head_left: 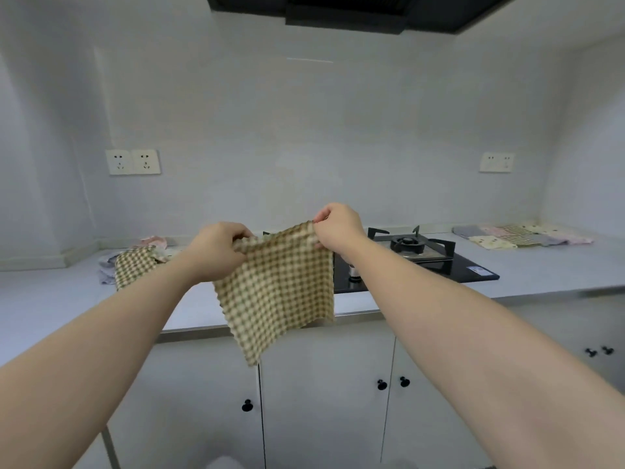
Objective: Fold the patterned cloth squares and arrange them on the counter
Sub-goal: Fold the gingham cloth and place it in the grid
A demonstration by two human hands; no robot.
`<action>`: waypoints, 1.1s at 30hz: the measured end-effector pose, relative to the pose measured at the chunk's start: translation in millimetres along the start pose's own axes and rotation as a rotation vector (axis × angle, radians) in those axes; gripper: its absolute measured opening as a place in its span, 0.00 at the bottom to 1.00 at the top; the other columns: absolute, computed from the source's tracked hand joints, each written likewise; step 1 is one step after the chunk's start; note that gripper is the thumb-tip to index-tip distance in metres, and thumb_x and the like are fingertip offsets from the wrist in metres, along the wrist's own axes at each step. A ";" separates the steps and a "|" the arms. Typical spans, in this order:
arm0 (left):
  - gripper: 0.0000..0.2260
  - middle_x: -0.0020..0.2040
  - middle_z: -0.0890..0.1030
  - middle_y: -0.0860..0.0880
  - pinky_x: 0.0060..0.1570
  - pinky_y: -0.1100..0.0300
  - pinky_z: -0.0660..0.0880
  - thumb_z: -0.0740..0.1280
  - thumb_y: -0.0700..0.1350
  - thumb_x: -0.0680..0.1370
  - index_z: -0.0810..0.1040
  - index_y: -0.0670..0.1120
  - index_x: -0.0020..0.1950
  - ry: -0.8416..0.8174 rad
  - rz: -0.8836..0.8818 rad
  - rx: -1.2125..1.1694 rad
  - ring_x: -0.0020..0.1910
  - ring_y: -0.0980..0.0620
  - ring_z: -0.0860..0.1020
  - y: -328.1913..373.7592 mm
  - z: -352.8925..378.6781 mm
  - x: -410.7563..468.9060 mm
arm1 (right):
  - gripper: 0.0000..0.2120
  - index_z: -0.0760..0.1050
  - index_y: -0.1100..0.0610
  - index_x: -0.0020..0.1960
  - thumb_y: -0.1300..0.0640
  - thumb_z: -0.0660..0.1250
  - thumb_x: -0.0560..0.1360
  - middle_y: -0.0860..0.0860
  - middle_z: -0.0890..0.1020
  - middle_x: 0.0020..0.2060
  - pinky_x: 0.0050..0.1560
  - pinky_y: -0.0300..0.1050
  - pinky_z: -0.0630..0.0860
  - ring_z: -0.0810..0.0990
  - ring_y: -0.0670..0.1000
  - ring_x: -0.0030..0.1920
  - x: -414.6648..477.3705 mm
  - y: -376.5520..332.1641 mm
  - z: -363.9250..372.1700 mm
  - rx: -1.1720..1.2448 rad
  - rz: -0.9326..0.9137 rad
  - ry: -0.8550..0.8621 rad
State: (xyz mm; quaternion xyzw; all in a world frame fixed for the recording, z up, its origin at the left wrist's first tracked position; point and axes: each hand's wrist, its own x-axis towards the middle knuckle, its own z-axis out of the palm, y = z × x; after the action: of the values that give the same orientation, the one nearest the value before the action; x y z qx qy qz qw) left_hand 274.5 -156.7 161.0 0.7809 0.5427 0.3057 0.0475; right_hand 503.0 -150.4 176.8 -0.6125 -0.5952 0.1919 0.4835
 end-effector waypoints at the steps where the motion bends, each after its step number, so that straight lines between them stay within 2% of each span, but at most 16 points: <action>1: 0.12 0.46 0.82 0.51 0.39 0.59 0.74 0.66 0.36 0.74 0.82 0.49 0.52 -0.039 -0.008 0.021 0.46 0.49 0.79 -0.6 -3.5 -5.3 | 0.08 0.76 0.54 0.45 0.65 0.61 0.78 0.53 0.81 0.49 0.45 0.48 0.83 0.86 0.58 0.44 -2.9 1.0 -2.5 -0.014 -0.003 0.025; 3: 0.08 0.40 0.81 0.50 0.35 0.59 0.71 0.67 0.36 0.73 0.83 0.45 0.47 -0.101 -0.036 0.100 0.40 0.48 0.77 -6.0 -12.1 -14.2 | 0.08 0.79 0.60 0.53 0.65 0.61 0.79 0.58 0.82 0.50 0.48 0.53 0.84 0.86 0.59 0.43 -5.7 5.6 -7.3 -0.045 0.037 -0.001; 4: 0.03 0.37 0.79 0.49 0.33 0.59 0.68 0.69 0.37 0.73 0.83 0.41 0.44 -0.115 -0.072 0.125 0.37 0.48 0.75 -11.7 -18.0 -18.2 | 0.11 0.78 0.65 0.58 0.69 0.61 0.78 0.59 0.81 0.47 0.45 0.53 0.85 0.85 0.59 0.40 -7.7 6.6 -10.6 -0.043 0.092 -0.098; 6: 0.09 0.32 0.75 0.48 0.32 0.60 0.65 0.75 0.43 0.73 0.80 0.38 0.41 -0.116 -0.147 0.034 0.32 0.49 0.71 -27.5 -27.8 -23.2 | 0.15 0.76 0.68 0.62 0.75 0.63 0.77 0.59 0.77 0.41 0.41 0.49 0.85 0.83 0.56 0.37 -16.4 4.7 -17.8 -0.011 0.209 -0.388; 7: 0.12 0.31 0.75 0.48 0.33 0.60 0.65 0.76 0.45 0.74 0.79 0.37 0.40 -0.116 -0.187 -0.098 0.30 0.50 0.70 -36.1 -32.9 -25.2 | 0.12 0.76 0.67 0.58 0.76 0.64 0.77 0.58 0.76 0.41 0.42 0.49 0.85 0.82 0.55 0.39 -19.8 2.9 -20.8 0.010 0.231 -0.478; 9: 0.11 0.34 0.80 0.50 0.34 0.59 0.67 0.77 0.46 0.75 0.81 0.40 0.42 -0.128 -0.299 -0.458 0.31 0.54 0.75 -44.0 -42.8 -34.0 | 0.09 0.75 0.65 0.51 0.76 0.64 0.77 0.58 0.77 0.44 0.42 0.50 0.85 0.81 0.56 0.43 -19.6 1.7 -26.5 0.109 0.244 -0.480; 11: 0.09 0.43 0.84 0.50 0.35 0.60 0.66 0.74 0.48 0.77 0.84 0.43 0.52 -0.172 -0.383 -0.697 0.40 0.54 0.80 -52.6 -47.3 -41.3 | 0.07 0.76 0.66 0.52 0.74 0.67 0.77 0.59 0.78 0.46 0.42 0.50 0.85 0.82 0.58 0.47 -16.5 1.2 -31.3 0.184 0.253 -0.484; 12: 0.10 0.46 0.84 0.50 0.35 0.60 0.65 0.73 0.49 0.77 0.84 0.44 0.54 -0.210 -0.382 -0.711 0.43 0.53 0.80 -56.0 -49.1 -45.1 | 0.05 0.77 0.67 0.53 0.72 0.68 0.78 0.59 0.80 0.47 0.42 0.48 0.86 0.84 0.59 0.47 -16.7 -0.8 -32.0 0.170 0.248 -0.535; 14: 0.07 0.44 0.84 0.49 0.31 0.63 0.65 0.72 0.48 0.79 0.82 0.45 0.50 -0.304 -0.354 -0.634 0.44 0.51 0.81 -63.7 -48.6 -51.0 | 0.04 0.80 0.68 0.51 0.67 0.70 0.78 0.60 0.82 0.47 0.39 0.44 0.85 0.86 0.58 0.44 -17.9 -4.7 -30.6 0.139 0.209 -0.550; 16: 0.07 0.40 0.81 0.48 0.28 0.63 0.66 0.71 0.47 0.80 0.80 0.45 0.47 -0.264 -0.366 -0.671 0.38 0.51 0.78 -67.1 -47.0 -50.9 | 0.05 0.80 0.68 0.50 0.66 0.69 0.79 0.60 0.83 0.47 0.37 0.43 0.84 0.86 0.57 0.41 -16.8 -7.6 -27.4 0.143 0.177 -0.506; 19: 0.07 0.37 0.76 0.48 0.25 0.64 0.68 0.68 0.47 0.82 0.80 0.44 0.50 -0.170 -0.387 -0.816 0.30 0.54 0.71 -71.9 -47.4 -47.5 | 0.06 0.80 0.67 0.54 0.64 0.68 0.80 0.58 0.85 0.44 0.37 0.44 0.84 0.86 0.54 0.40 -22.1 -13.0 -21.4 0.151 0.219 -0.643; 22: 0.05 0.37 0.75 0.49 0.24 0.66 0.70 0.69 0.45 0.80 0.81 0.44 0.47 -0.282 -0.422 -0.884 0.30 0.55 0.72 -80.6 -49.0 -48.5 | 0.07 0.80 0.64 0.57 0.62 0.68 0.80 0.55 0.84 0.42 0.33 0.40 0.82 0.86 0.50 0.38 -21.5 -11.8 -15.0 0.241 0.270 -0.686; 25: 0.06 0.35 0.70 0.49 0.18 0.66 0.65 0.70 0.45 0.78 0.75 0.44 0.45 -0.340 -0.442 -0.953 0.25 0.56 0.68 -90.3 -52.8 -51.3 | 0.06 0.81 0.60 0.56 0.60 0.68 0.80 0.52 0.83 0.39 0.27 0.36 0.79 0.84 0.46 0.34 -15.1 -6.2 -7.6 0.294 0.312 -0.730; 29: 0.11 0.25 0.72 0.50 0.19 0.68 0.60 0.65 0.43 0.80 0.76 0.42 0.38 -0.382 -0.493 -1.015 0.17 0.58 0.67 -103.5 -55.1 -53.2 | 0.04 0.82 0.57 0.50 0.59 0.68 0.80 0.49 0.82 0.35 0.23 0.34 0.74 0.81 0.43 0.31 0.0 4.8 9.8 0.274 0.336 -0.820; 31: 0.11 0.26 0.75 0.51 0.18 0.69 0.63 0.66 0.44 0.78 0.80 0.44 0.36 -0.397 -0.536 -1.016 0.19 0.58 0.70 -120.0 -53.0 -45.4 | 0.04 0.81 0.55 0.50 0.58 0.68 0.80 0.47 0.81 0.34 0.23 0.33 0.71 0.79 0.42 0.30 12.8 7.6 29.0 0.215 0.323 -0.819; 33: 0.06 0.33 0.80 0.51 0.20 0.68 0.70 0.68 0.45 0.78 0.83 0.46 0.43 -0.390 -0.606 -0.937 0.25 0.57 0.76 -143.5 -46.6 -31.0 | 0.03 0.81 0.53 0.52 0.56 0.69 0.80 0.46 0.80 0.35 0.25 0.34 0.69 0.76 0.43 0.31 29.4 8.3 54.7 0.098 0.298 -0.781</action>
State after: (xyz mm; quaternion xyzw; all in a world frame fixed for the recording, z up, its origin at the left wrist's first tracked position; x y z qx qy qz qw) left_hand 125.5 -137.6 127.2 0.5286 0.5298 0.3364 0.5716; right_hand 469.6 -102.1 154.9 -0.5494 -0.6287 0.5056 0.2173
